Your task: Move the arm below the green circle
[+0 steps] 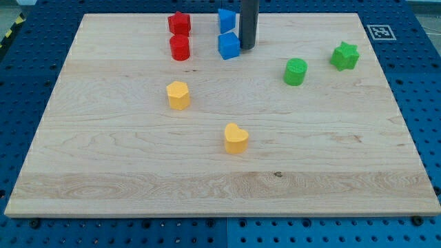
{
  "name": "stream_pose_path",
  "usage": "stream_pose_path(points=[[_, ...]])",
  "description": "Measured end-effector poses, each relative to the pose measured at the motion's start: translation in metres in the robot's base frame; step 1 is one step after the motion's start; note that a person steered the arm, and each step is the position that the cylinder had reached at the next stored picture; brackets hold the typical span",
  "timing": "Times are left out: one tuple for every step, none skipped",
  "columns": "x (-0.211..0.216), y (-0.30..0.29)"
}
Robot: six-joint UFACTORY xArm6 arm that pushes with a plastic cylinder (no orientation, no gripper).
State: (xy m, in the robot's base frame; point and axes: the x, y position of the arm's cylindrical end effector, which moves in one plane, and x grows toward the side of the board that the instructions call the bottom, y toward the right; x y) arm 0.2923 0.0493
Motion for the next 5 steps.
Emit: stream_pose_path(points=[[0.020,0.005],[0.049,0.009],[0.075,0.011],[0.096,0.011],[0.120,0.017]])
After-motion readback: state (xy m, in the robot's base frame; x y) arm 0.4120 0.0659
